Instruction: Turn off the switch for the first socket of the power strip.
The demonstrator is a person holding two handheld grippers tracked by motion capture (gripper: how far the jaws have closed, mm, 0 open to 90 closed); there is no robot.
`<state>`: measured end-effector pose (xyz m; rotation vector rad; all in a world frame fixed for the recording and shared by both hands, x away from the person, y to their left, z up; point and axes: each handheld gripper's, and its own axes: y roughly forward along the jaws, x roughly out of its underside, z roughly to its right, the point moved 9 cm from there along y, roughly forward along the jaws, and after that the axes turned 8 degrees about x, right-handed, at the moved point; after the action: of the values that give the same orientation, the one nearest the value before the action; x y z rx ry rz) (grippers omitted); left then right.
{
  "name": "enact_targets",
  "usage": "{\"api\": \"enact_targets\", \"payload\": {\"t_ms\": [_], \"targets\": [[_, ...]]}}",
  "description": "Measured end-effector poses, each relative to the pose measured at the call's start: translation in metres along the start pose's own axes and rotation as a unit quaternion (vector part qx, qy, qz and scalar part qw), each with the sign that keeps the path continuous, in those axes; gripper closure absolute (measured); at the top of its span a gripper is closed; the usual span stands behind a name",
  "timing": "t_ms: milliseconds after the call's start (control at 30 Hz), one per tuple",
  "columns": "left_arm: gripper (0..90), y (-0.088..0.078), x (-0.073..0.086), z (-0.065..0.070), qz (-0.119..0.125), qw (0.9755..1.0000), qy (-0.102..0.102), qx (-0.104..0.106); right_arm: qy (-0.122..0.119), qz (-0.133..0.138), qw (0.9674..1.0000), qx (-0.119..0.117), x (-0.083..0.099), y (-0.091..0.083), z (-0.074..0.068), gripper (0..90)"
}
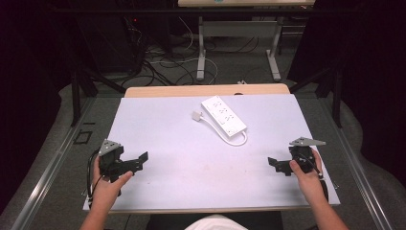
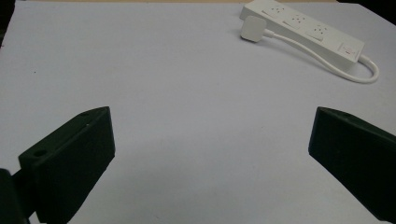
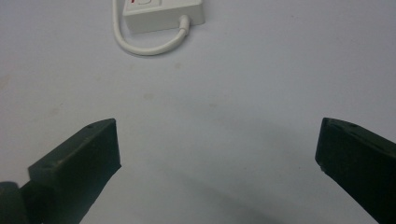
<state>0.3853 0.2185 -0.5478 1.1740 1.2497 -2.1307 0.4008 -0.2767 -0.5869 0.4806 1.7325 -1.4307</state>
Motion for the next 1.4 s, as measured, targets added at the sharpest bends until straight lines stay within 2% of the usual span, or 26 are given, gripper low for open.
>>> {"api": "enact_targets", "payload": {"t_ms": [67, 333, 433, 567, 967, 1067, 1400], "targets": [[0.5, 0.000, 0.000, -0.001, -0.002, 1.0000, 0.000, -0.001, 0.011, -0.001, 0.9999, -0.001, 0.000, -0.001, 0.001, 0.0], [0.4, 0.001, -0.001, -0.001, 0.001, 1.0000, -0.001, 0.000, 0.006, -0.002, 1.0000, 0.002, 0.005, -0.002, 0.004, 0.0], [0.4, 0.002, 0.001, -0.001, -0.003, 1.0000, 0.001, 0.000, 0.019, -0.004, 0.9998, 0.003, 0.005, -0.003, 0.004, 0.0], [0.4, 0.002, 0.001, 0.000, -0.002, 1.0000, 0.003, 0.000, 0.023, -0.004, 0.9997, 0.006, 0.005, -0.002, 0.005, 0.0], [0.4, 0.003, 0.001, 0.000, -0.001, 1.0000, 0.007, 0.000, 0.026, -0.007, 0.9995, 0.017, 0.010, 0.000, 0.013, 0.0], [0.4, 0.003, 0.001, 0.000, -0.001, 1.0000, 0.007, -0.002, 0.033, -0.009, 0.9993, 0.013, 0.010, 0.000, 0.013, 0.0], [0.4, 0.002, 0.001, -0.002, -0.003, 1.0000, 0.008, -0.004, 0.031, -0.010, 0.9994, 0.015, 0.011, 0.000, 0.014, 0.0]]}}
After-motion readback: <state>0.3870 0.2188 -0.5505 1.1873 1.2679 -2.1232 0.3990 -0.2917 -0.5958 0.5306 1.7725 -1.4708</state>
